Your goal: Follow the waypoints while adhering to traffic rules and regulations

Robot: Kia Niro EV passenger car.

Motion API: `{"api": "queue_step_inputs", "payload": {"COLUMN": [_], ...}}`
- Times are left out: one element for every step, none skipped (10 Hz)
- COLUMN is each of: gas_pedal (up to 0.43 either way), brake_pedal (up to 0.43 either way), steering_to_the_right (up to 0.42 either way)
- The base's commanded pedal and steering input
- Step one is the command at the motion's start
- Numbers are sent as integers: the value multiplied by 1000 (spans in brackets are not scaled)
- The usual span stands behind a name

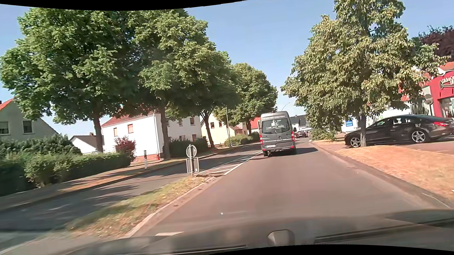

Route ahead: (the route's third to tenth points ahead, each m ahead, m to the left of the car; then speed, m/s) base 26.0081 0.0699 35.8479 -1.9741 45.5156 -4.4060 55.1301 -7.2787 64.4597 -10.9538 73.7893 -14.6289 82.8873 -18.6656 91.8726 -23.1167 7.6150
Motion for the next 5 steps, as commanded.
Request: {"api": "queue_step_inputs", "payload": {"gas_pedal": [280, 280, 287, 287, 287], "brake_pedal": [6, 6, 6, 6, 6], "steering_to_the_right": [126, 113, 99, 82, 67]}}
